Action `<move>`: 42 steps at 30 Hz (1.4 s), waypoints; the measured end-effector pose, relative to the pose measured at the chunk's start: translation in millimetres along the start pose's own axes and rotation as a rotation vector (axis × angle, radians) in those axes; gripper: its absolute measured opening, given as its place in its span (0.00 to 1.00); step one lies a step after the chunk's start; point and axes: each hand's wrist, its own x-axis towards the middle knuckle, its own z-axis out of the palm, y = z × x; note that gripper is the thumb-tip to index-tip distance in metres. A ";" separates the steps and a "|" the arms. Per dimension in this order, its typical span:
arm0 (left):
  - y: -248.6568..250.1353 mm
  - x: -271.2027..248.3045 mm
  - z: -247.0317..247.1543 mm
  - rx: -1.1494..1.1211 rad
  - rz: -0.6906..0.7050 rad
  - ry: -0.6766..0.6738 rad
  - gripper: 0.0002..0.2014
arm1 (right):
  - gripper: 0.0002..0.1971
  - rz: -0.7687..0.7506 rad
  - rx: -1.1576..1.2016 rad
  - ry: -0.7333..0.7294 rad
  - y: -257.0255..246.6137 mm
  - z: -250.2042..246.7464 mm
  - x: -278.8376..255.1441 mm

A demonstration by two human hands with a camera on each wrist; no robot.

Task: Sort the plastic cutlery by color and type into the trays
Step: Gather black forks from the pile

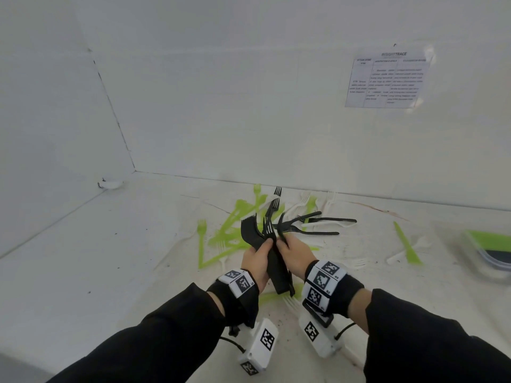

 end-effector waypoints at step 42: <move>3.1 36.5 13.9 -0.042 -0.086 -0.100 0.08 | 0.12 -0.028 0.188 -0.170 16.8 -23.8 47.2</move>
